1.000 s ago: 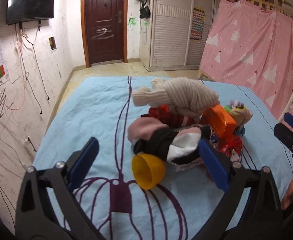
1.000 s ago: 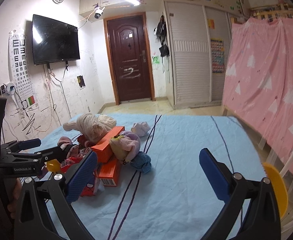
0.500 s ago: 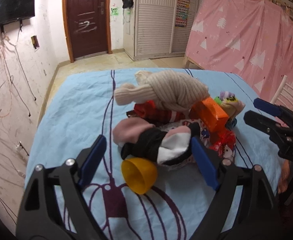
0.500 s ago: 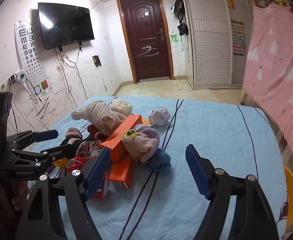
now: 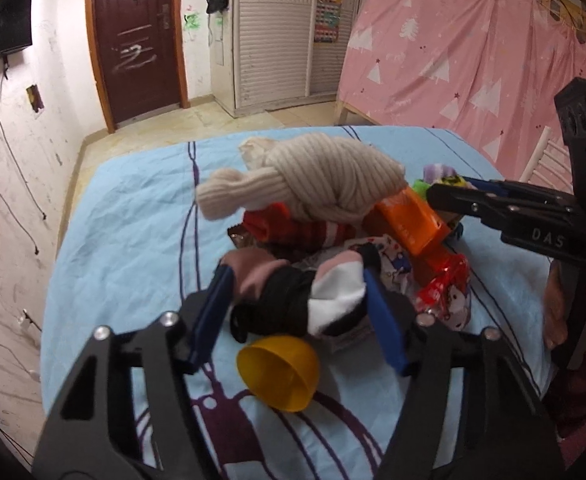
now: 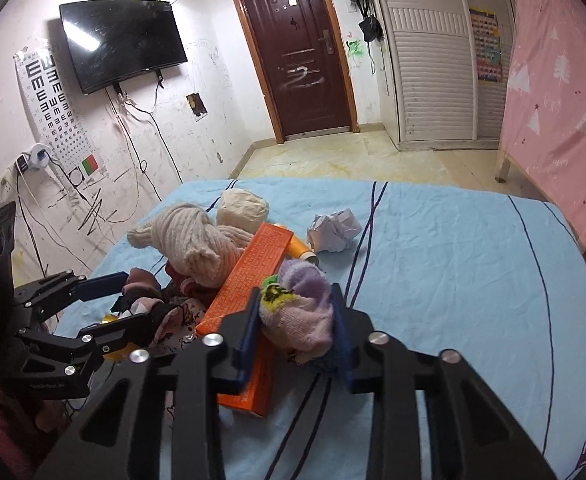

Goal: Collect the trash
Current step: 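Close the right gripper on the purple-and-green plush toy, then carry the plush toy to the yellow bucket and open the right gripper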

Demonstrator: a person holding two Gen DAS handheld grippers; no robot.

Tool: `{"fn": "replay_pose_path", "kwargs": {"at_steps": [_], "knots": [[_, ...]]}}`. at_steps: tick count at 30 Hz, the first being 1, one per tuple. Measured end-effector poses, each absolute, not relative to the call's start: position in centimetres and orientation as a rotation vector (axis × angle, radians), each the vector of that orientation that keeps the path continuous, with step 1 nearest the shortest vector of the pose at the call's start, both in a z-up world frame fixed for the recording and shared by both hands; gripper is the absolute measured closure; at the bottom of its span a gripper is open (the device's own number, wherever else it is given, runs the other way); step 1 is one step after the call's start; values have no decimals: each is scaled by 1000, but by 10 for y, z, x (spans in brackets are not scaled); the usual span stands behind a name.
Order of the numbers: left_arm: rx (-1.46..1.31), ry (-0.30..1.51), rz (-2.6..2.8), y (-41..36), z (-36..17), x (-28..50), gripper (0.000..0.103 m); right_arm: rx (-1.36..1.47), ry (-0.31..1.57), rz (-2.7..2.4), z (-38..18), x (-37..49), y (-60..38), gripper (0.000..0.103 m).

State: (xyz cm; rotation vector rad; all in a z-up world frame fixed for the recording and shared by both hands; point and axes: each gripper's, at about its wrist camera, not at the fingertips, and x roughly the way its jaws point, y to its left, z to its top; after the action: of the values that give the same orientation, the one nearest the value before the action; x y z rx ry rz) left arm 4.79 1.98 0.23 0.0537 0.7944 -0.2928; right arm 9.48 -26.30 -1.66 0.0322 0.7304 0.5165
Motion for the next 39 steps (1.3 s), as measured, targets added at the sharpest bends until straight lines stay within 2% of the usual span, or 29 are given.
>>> {"fn": "replay_pose_path", "kwargs": {"at_steps": [5,7,8,9,10,18,30,39], "knots": [[68,770,-291,18,2,41,56,53,709,524,-14,94,-266,88],[68,758,-284,19,5,39,67,72,694,522,-9,95,-271,88],[63,754,-284,20,6,37,69,81,689,522,-8,96,-273,88],[63,752,-282,21,7,37,75,93,686,523,-6,96,-276,87],[64,750,-290,21,8,37,98,107,686,525,-5,97,-279,87],[99,772,-272,14,13,41,98,137,672,504,0,100,-292,87],[94,690,-260,14,53,33,98,183,602,484,18,91,-317,87],[147,621,-389,-47,92,44,98,211,535,409,32,76,-365,87]]}}
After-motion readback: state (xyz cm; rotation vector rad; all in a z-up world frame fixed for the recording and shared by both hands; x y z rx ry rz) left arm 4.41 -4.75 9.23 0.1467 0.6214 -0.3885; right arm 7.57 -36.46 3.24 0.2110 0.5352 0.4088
